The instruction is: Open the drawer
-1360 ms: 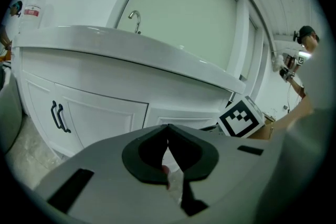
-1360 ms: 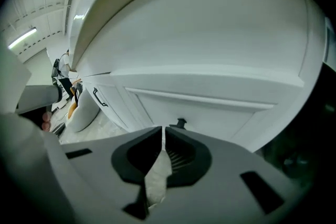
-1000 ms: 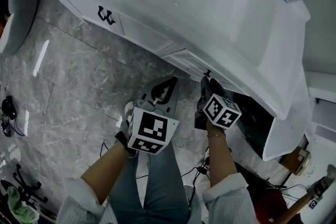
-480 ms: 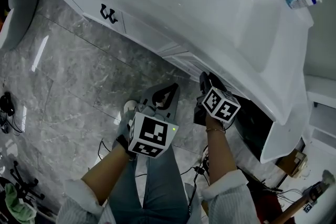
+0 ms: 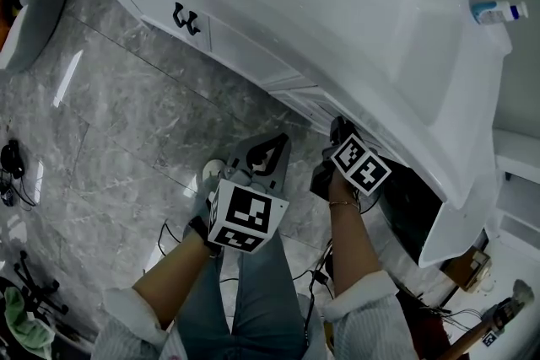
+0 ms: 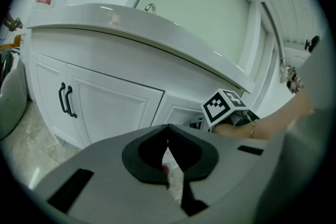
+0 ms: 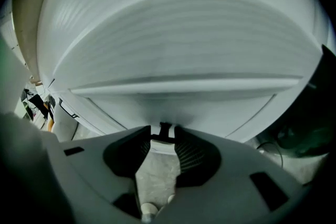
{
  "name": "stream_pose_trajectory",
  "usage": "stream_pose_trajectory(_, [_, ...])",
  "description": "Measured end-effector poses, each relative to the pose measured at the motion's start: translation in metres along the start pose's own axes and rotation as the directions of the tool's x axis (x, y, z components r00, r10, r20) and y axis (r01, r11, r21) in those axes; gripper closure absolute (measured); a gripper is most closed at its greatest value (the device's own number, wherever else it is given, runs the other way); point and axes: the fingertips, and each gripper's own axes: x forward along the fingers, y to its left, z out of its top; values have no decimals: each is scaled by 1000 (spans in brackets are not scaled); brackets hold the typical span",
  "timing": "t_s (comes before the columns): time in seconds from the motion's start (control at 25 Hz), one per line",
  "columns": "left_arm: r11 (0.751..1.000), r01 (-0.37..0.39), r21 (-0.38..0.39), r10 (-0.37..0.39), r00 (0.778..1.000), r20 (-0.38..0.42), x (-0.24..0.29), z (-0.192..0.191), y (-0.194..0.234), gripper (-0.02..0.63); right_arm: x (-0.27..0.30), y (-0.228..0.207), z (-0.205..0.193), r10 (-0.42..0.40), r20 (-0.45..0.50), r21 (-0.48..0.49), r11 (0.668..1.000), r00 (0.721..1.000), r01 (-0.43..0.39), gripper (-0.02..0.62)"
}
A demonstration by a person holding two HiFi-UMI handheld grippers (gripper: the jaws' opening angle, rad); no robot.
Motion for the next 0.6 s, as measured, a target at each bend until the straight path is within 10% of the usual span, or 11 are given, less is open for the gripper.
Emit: stream_pose_trajectory(0.6, [1000, -3, -18, 3, 1000, -10, 0, -7, -1, 589, -4, 3, -4, 17, -5, -147, 989, 1000, -17, 460])
